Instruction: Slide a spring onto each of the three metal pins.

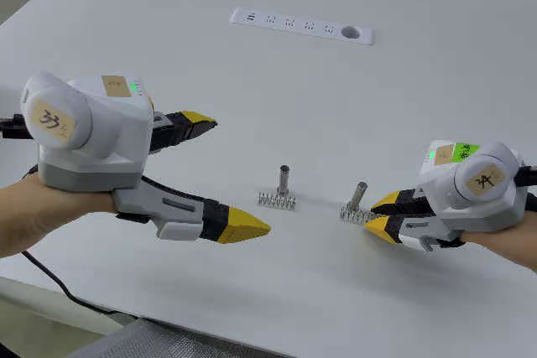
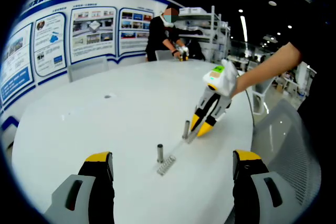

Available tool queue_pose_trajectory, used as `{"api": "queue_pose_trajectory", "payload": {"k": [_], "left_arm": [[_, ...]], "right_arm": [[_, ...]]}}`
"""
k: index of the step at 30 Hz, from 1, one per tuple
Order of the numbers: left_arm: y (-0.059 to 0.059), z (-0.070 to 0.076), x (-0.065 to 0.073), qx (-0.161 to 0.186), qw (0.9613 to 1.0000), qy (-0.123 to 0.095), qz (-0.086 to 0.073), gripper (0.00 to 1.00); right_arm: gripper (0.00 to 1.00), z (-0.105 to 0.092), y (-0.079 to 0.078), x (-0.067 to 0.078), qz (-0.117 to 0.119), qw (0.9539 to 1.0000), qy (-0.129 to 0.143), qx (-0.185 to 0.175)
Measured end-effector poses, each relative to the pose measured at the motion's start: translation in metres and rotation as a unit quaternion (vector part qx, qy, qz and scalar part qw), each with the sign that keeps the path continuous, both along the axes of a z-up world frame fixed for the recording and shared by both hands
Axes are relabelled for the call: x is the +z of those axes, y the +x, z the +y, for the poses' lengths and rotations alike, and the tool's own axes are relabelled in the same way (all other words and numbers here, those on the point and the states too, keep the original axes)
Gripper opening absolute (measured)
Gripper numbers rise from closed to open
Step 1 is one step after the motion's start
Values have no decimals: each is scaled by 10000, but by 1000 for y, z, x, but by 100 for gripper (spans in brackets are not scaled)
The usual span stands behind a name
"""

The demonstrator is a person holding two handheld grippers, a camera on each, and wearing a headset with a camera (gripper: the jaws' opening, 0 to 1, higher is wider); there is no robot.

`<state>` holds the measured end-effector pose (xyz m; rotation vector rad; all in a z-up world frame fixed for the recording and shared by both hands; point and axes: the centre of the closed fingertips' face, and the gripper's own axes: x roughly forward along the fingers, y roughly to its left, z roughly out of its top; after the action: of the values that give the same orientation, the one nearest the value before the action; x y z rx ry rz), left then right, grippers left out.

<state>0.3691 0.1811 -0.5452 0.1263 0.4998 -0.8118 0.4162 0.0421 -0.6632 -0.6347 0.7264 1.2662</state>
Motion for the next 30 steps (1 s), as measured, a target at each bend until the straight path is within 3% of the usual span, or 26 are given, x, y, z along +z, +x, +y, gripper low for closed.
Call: {"api": "queue_pose_trajectory", "payload": {"k": [9,15,19,24,30], "left_arm": [[-2,2,0,11,10000,-5,14,96],[-5,-3,-1,-77,10000,4,29,95],[-8,-9,-6,-166,9998,22,74,94],[-12,-18,-10,-315,9994,63,145,92],[-12,-35,-6,-552,9984,42,71,88]], "right_arm": [[12,-1,-5,-4,107,9999,-92,91],[11,-1,-8,-1,57,9998,-121,173],[11,-2,-19,6,235,9992,-144,273],[10,0,-28,28,152,9991,-21,394],[10,7,-35,64,-46,9973,70,734]]}}
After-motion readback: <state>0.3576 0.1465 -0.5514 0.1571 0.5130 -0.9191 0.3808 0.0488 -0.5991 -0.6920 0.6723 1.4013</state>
